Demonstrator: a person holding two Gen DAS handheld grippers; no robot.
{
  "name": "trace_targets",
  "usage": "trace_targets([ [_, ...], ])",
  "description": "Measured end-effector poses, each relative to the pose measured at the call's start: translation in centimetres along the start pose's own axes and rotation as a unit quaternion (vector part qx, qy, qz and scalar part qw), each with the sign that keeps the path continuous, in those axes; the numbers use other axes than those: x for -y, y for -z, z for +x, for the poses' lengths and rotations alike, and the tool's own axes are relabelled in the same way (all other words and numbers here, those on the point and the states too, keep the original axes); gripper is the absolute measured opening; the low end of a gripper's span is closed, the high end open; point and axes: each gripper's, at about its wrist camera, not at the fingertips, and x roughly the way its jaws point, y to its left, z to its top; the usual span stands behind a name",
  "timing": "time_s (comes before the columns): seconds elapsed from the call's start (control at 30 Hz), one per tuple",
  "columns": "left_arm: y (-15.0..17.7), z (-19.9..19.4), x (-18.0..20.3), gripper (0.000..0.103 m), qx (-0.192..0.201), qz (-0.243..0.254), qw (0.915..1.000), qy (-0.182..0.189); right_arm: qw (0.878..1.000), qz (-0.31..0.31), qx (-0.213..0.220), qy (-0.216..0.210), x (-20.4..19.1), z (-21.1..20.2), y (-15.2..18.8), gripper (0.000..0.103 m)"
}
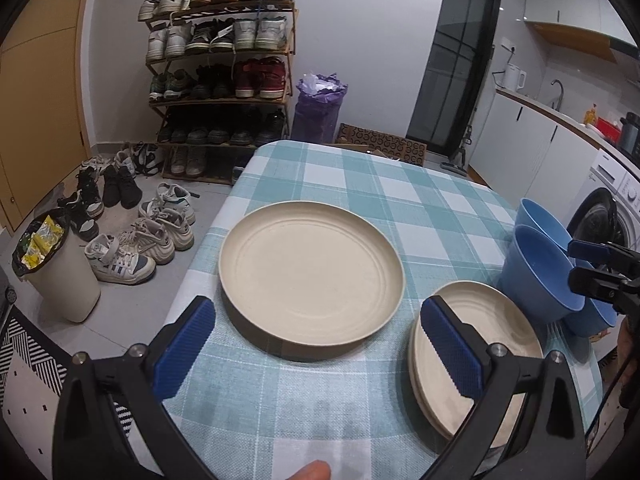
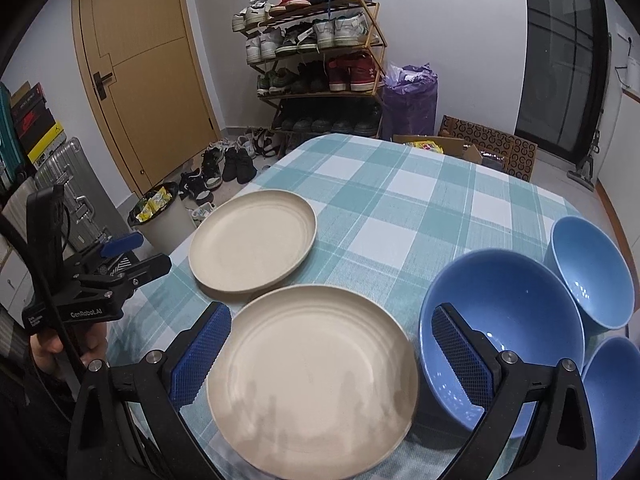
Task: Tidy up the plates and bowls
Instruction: 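Move both tools toward the rim of the other cream plate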
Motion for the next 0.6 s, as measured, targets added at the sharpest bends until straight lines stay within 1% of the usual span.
trace_targets([
  [0.47,-0.1,1.2,-1.8,0.103,-0.012,-0.031,0.9993,-0.02,1.0,0.003,0.004,-0.02,-1.0,2.0,-2.4,0.102],
  [0.6,-0.3,1.7,-1.9,0.103,-0.016,-0.029,0.9991,-0.027,1.0,0.002,0.002,-0.022,-1.0,2.9,-3.2,0.102],
])
